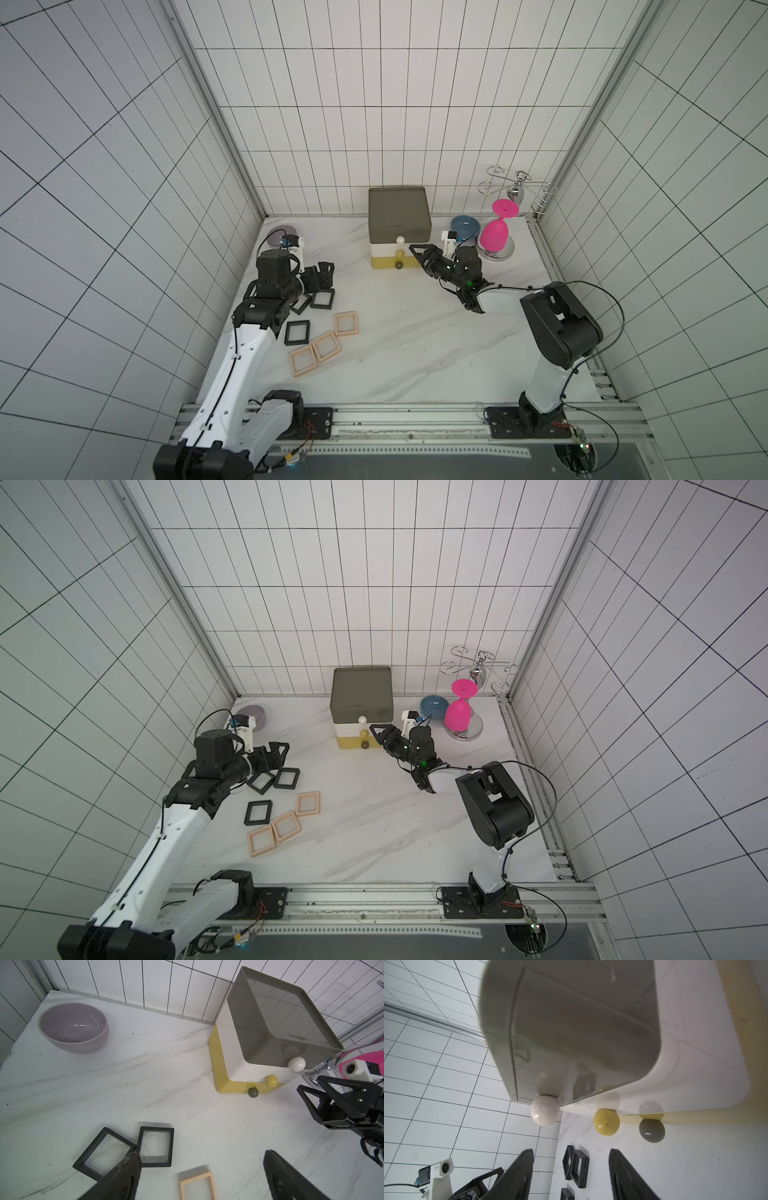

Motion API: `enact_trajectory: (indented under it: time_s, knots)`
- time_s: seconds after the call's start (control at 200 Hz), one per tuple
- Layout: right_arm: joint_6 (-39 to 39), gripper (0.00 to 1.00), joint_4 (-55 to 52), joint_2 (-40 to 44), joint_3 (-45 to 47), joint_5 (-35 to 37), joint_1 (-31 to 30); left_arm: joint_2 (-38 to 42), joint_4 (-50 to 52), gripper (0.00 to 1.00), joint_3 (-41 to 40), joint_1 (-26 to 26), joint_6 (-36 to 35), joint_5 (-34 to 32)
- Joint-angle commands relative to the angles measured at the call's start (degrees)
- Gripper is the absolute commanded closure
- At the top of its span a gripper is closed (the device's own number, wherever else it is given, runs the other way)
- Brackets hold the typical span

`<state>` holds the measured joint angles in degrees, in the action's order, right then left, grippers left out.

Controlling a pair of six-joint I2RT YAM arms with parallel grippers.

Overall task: Place the brooch boxes into the drawer by color
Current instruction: Open the drawer in the storage box.

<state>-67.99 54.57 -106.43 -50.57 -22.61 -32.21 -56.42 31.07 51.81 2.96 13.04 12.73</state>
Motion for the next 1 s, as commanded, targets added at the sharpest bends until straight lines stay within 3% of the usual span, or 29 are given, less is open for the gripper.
enact_trajectory:
  time_s: [0.0,0.994]
  knots:
    - [-5.34,0.40,9.29,-2.72,0.99,2.57,0.05,0.74,0.22,0.04,-0.48,0.26,-0.47,-1.04]
    - [-4.98,0.44,5.87,-12.90,-10.18,7.76,-4.71,0.61,0.40,0.04,-0.48,0.38,-0.75,-1.57]
